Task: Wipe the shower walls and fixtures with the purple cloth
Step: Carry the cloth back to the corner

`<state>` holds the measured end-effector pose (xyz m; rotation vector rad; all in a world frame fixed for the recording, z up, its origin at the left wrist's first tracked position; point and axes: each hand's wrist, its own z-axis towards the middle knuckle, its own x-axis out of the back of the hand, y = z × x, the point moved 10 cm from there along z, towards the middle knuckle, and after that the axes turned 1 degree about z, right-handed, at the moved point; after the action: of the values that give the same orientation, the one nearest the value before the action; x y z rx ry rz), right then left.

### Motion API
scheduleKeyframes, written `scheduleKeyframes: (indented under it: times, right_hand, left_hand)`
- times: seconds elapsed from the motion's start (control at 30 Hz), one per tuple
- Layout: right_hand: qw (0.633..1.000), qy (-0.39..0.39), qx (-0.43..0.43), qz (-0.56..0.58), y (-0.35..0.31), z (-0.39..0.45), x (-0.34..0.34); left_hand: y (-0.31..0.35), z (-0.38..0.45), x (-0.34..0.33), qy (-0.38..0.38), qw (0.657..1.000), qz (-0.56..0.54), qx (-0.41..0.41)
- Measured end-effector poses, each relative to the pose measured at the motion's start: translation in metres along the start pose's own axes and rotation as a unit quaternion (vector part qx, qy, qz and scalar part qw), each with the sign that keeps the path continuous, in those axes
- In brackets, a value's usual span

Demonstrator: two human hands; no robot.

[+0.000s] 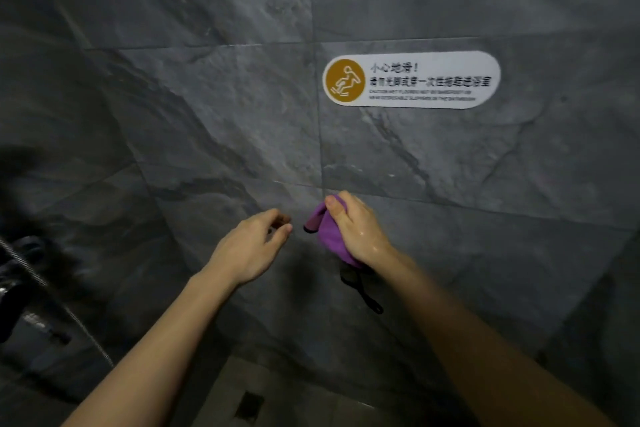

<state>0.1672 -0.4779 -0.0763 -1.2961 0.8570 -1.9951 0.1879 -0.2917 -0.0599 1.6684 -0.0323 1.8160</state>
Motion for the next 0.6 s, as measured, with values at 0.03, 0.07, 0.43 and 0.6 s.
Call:
scheduleKeyframes:
  times: [0.03,0.07,0.43,0.6]
  right_hand:
    - [1.0,0.005,-0.004,-0.007,0.001,-0.004,0.005]
    - [1.0,0.016,-0.008,-0.017,0.002,-0.011,0.012]
    - [0.989,0.093,-0.082,-0.082,-0.003,-0.103,0.048]
    - [0.972,0.148,-0.135,-0.121,0.0,-0.164,0.076]
  left_hand:
    - [0.004,0.0,-0.003,0.0,1.0,0.009,-0.011]
    - [0.011,0.001,-0.006,-0.003,1.0,0.018,-0.026]
    - [0.059,-0.031,-0.031,-0.053,0.986,-0.008,-0.158]
    - [0.096,-0.059,-0.051,-0.09,0.969,-0.028,-0.228]
